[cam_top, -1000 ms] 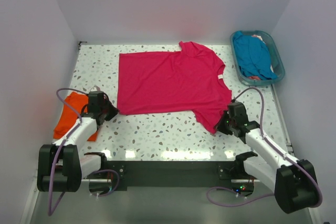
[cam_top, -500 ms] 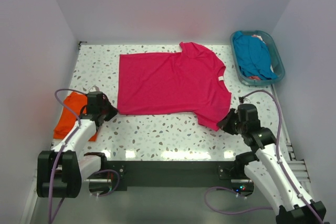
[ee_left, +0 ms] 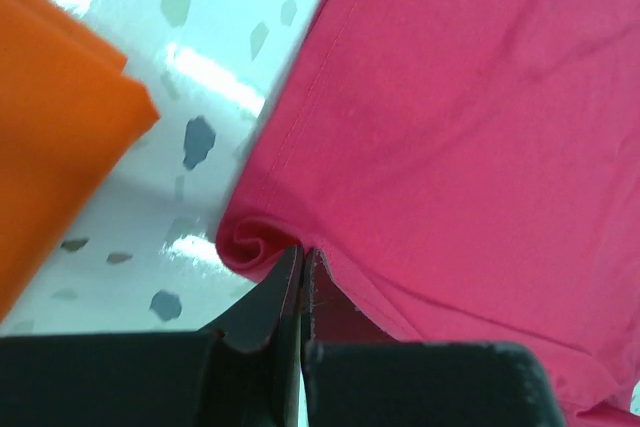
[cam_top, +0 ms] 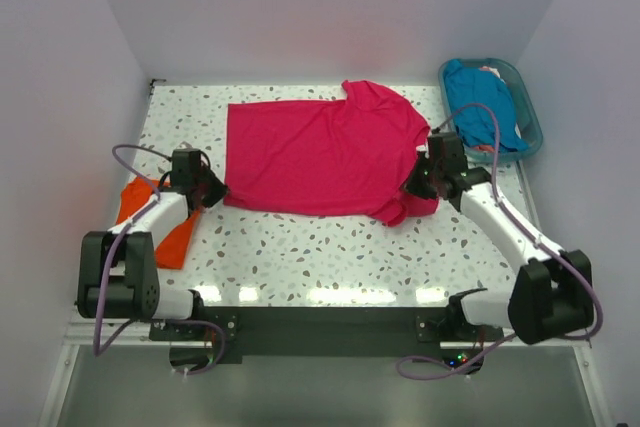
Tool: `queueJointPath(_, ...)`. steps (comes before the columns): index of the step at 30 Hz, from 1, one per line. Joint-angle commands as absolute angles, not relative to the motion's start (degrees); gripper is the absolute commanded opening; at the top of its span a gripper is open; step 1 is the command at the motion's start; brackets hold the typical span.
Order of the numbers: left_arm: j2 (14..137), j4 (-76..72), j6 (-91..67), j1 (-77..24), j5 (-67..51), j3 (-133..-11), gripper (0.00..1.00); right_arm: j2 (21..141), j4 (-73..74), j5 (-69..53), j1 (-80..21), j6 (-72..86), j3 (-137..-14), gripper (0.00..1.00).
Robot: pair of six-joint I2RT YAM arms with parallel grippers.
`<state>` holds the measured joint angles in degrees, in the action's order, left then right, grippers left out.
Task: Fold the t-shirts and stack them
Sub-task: Fold the tshirt
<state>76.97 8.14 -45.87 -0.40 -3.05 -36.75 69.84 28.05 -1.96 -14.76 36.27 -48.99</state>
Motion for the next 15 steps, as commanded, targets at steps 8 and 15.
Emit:
queueJointPath(8, 89.55, 3.78, -48.69, 1.58, -3.87, -49.48, 0.0, 91.73, 19.87, -5.53, -10.11, 33.4, -67.84, 0.0)
queueJointPath(15, 93.6, 2.81, -49.39, 3.25, -4.75, -52.29, 0.0, 100.28, 19.42, -8.61, -7.21, 33.57, -77.15, 0.0)
